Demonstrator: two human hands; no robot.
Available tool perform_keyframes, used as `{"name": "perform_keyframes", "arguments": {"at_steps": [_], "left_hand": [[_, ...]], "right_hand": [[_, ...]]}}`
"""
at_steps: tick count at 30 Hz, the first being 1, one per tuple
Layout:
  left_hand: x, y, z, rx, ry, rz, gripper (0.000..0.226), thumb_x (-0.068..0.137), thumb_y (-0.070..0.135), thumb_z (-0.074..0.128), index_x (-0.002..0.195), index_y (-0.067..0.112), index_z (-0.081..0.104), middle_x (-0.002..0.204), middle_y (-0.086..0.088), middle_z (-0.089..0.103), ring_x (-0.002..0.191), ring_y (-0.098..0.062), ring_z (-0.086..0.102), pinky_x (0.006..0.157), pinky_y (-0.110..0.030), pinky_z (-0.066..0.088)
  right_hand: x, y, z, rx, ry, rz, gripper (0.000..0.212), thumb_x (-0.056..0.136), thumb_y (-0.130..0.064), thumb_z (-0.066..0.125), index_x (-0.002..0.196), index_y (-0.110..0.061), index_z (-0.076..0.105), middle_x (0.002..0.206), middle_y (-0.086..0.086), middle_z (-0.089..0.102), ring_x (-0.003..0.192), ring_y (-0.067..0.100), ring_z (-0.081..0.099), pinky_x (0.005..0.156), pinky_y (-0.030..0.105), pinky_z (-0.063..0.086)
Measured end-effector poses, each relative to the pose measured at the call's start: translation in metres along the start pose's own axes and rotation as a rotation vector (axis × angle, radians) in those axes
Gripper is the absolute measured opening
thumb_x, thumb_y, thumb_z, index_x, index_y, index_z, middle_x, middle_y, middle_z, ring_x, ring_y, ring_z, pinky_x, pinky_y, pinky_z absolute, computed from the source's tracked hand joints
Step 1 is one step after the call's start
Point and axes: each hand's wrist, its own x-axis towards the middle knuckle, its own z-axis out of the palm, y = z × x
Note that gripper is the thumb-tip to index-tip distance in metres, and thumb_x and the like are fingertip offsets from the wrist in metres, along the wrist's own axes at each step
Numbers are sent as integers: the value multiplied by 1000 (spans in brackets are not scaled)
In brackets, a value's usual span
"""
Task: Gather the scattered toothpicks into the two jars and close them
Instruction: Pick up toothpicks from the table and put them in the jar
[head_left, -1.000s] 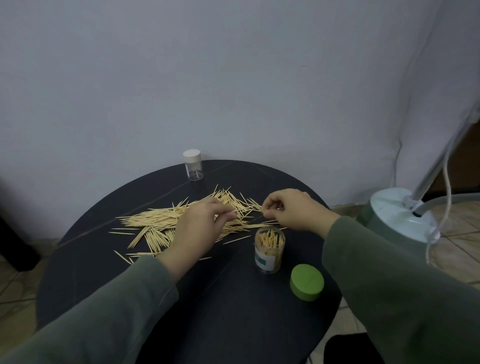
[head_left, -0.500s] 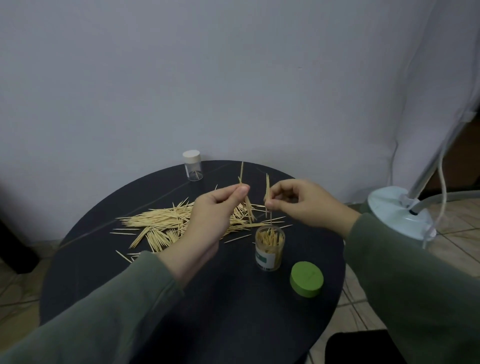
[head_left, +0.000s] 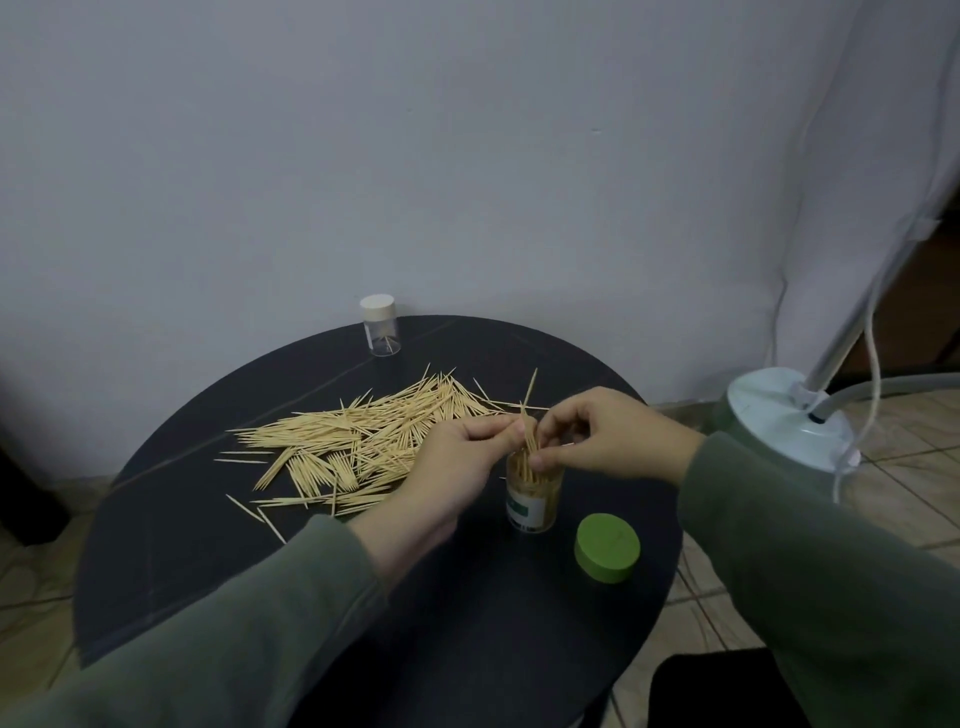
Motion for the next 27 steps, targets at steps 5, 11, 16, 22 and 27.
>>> {"name": "perform_keyframes", "arguments": {"at_steps": [5,11,16,22,27], "left_hand": [[5,0,-6,50,-33,33,21,89,15,64,108,9,73,93,3,73,63,14,60,50,-7,46],[9,-4,-13,150,-97,32,20,88,20,66,106,15,74,95,5,74,74,13,63,50,-2,41],[15,-4,-21,234,-156,140,19,86,22,68,104,19,75,98,6,75,96,-6,68,83,-20,54],[19,9,-37,658,-98,339,13,86,38,67,96,34,75,89,18,68,77,7,56,65,-16,42],[14,23,-47,1339,-24,681,23,94,42,54,108,34,71,101,13,60,96,-10,57,71,-32,50]], "right_hand": [[2,4,-6,17,-20,8,13,77,-30,79,85,-29,70,77,-14,65,62,-14,55,56,6,40],[2,6,-11,-40,-65,63,44,70,-43,80,107,-30,60,93,-9,65,65,-4,53,57,11,37],[1,4,-7,-134,-129,76,64,67,-48,81,123,-35,53,95,-13,61,70,-1,51,56,11,33],[2,3,-5,-115,-122,56,59,68,-46,81,120,-30,58,104,-6,63,83,2,55,65,15,38],[4,2,-4,-88,-137,68,55,69,-46,81,117,-33,57,108,-5,62,87,4,55,67,18,43]]}}
